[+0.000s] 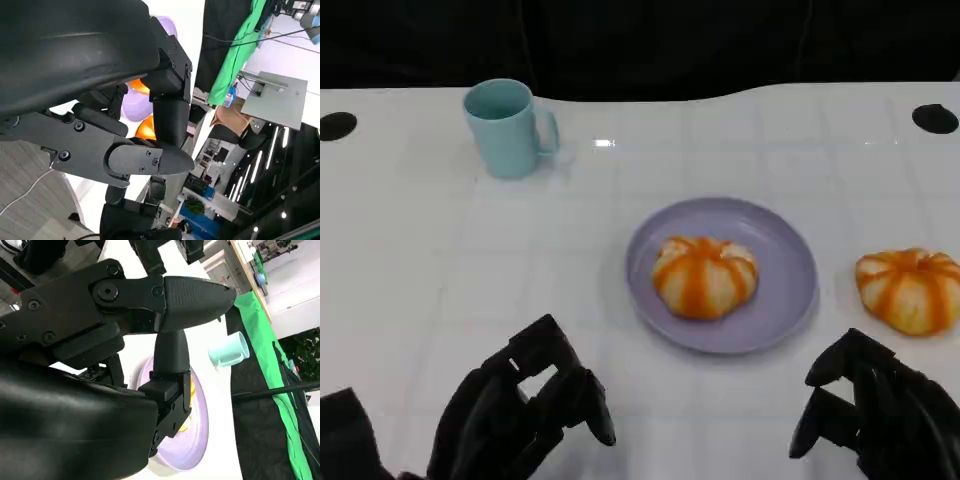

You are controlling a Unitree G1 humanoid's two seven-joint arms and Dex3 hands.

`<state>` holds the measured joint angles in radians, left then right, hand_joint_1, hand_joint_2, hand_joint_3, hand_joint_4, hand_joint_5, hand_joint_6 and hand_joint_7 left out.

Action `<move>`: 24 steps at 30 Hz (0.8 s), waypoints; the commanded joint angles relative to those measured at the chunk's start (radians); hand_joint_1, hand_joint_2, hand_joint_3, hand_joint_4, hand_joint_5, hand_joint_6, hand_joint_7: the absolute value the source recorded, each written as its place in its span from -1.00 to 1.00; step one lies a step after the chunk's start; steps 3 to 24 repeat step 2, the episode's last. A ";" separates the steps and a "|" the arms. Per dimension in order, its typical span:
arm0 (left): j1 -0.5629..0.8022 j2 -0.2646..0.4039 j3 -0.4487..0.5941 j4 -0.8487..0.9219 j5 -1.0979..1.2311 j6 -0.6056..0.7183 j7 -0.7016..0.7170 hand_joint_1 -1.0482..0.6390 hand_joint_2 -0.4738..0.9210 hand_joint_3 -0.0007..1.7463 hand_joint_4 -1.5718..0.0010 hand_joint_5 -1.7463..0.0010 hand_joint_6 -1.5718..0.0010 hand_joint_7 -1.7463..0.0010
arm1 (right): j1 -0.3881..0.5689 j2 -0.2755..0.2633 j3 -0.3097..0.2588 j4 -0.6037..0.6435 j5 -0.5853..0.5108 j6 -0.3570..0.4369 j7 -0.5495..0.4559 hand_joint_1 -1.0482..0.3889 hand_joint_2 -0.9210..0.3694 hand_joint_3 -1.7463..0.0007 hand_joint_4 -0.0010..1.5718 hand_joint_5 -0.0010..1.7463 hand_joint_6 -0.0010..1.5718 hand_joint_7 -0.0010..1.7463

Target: Grasp the bread from the table and place it into the plate.

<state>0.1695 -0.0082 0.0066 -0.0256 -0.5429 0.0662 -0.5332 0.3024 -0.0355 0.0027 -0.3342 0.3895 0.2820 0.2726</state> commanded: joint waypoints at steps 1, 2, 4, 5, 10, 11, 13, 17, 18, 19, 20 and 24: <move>-0.008 0.007 0.012 0.012 0.002 -0.010 -0.021 -0.45 1.00 -0.65 0.04 -1.00 0.32 -1.00 | -0.007 -0.005 -0.008 0.009 0.001 -0.016 0.004 -0.28 -1.00 0.46 -0.19 1.00 -0.45 0.92; -0.007 0.006 0.013 0.011 0.003 -0.009 -0.020 -0.45 1.00 -0.65 0.04 -1.00 0.32 -1.00 | -0.008 -0.005 -0.009 0.009 0.002 -0.014 0.003 -0.28 -1.00 0.46 -0.19 1.00 -0.45 0.92; -0.007 0.006 0.013 0.011 0.003 -0.009 -0.020 -0.45 1.00 -0.65 0.04 -1.00 0.32 -1.00 | -0.008 -0.005 -0.009 0.009 0.002 -0.014 0.003 -0.28 -1.00 0.46 -0.19 1.00 -0.45 0.92; -0.007 0.006 0.013 0.011 0.003 -0.009 -0.020 -0.45 1.00 -0.65 0.04 -1.00 0.32 -1.00 | -0.008 -0.005 -0.009 0.009 0.002 -0.014 0.003 -0.28 -1.00 0.46 -0.19 1.00 -0.45 0.92; -0.007 0.006 0.013 0.011 0.003 -0.009 -0.020 -0.45 1.00 -0.65 0.04 -1.00 0.32 -1.00 | -0.008 -0.005 -0.009 0.009 0.002 -0.014 0.003 -0.28 -1.00 0.46 -0.19 1.00 -0.45 0.92; -0.007 0.006 0.013 0.011 0.003 -0.009 -0.020 -0.45 1.00 -0.65 0.04 -1.00 0.32 -1.00 | -0.008 -0.005 -0.009 0.009 0.002 -0.014 0.003 -0.28 -1.00 0.46 -0.19 1.00 -0.45 0.92; -0.007 0.006 0.013 0.011 0.003 -0.009 -0.020 -0.45 1.00 -0.65 0.04 -1.00 0.32 -1.00 | -0.008 -0.005 -0.009 0.009 0.002 -0.014 0.003 -0.28 -1.00 0.46 -0.19 1.00 -0.45 0.92; -0.007 0.006 0.013 0.011 0.003 -0.009 -0.020 -0.45 1.00 -0.65 0.04 -1.00 0.32 -1.00 | -0.008 -0.005 -0.009 0.009 0.002 -0.014 0.003 -0.28 -1.00 0.46 -0.19 1.00 -0.45 0.92; -0.007 0.006 0.013 0.011 0.003 -0.009 -0.020 -0.45 1.00 -0.65 0.04 -1.00 0.32 -1.00 | -0.008 -0.005 -0.009 0.009 0.002 -0.014 0.003 -0.28 -1.00 0.46 -0.19 1.00 -0.45 0.92; -0.007 0.006 0.013 0.011 0.003 -0.009 -0.020 -0.45 1.00 -0.65 0.04 -1.00 0.32 -1.00 | -0.008 -0.005 -0.009 0.009 0.002 -0.014 0.003 -0.28 -1.00 0.46 -0.19 1.00 -0.45 0.92; -0.007 0.006 0.013 0.011 0.003 -0.009 -0.020 -0.45 1.00 -0.65 0.04 -1.00 0.32 -1.00 | -0.008 -0.005 -0.009 0.009 0.002 -0.014 0.003 -0.28 -1.00 0.46 -0.19 1.00 -0.45 0.92; -0.007 0.006 0.013 0.011 0.003 -0.009 -0.020 -0.45 1.00 -0.65 0.04 -1.00 0.32 -1.00 | -0.008 -0.005 -0.009 0.009 0.002 -0.014 0.003 -0.28 -1.00 0.46 -0.19 1.00 -0.45 0.92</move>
